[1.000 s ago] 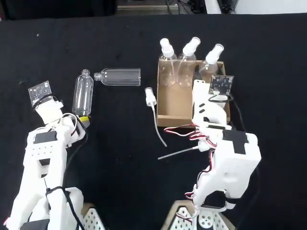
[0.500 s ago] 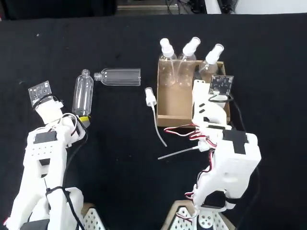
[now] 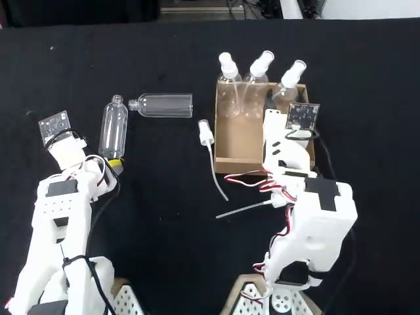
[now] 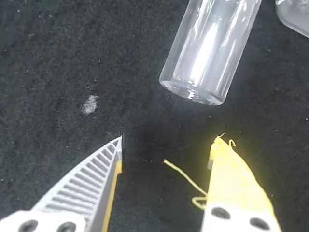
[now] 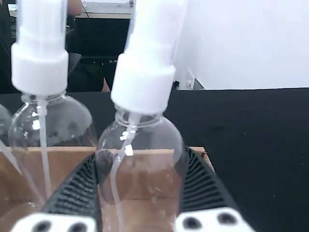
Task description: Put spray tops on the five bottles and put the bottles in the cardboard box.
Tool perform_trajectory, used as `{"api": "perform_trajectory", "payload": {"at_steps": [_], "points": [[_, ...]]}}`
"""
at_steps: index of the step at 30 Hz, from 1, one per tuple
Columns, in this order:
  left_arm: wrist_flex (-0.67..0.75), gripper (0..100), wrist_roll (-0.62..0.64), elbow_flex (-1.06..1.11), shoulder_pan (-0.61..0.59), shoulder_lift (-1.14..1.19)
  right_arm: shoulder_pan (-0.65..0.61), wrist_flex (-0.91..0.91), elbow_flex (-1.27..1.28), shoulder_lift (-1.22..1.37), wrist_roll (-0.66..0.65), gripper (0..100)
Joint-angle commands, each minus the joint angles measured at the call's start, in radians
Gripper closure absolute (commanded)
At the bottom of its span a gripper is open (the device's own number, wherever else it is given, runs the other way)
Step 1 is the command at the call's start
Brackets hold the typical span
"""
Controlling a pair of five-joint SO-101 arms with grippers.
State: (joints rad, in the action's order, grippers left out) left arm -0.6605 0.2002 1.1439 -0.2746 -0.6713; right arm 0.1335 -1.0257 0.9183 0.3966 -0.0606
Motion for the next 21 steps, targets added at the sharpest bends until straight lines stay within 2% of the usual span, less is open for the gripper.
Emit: {"api": "perform_trajectory", "payload": {"at_steps": [1,12,14,18,21], "points": [[0.018,72,0.005,-0.008,0.004,-0.017,0.029,-0.023,-0.050,-0.012,0.000,98.2],[0.018,72,0.005,-0.008,0.002,-0.015,0.025,-0.023,-0.048,-0.010,0.000,98.1],[0.018,72,0.005,-0.008,0.002,-0.015,0.025,-0.023,-0.045,-0.010,0.000,94.4],[0.018,72,0.005,-0.008,0.002,-0.017,0.021,-0.017,-0.042,-0.005,0.002,80.5],[0.018,72,0.005,-0.008,0.002,-0.017,0.021,-0.017,-0.042,-0.005,0.003,77.3]]}}
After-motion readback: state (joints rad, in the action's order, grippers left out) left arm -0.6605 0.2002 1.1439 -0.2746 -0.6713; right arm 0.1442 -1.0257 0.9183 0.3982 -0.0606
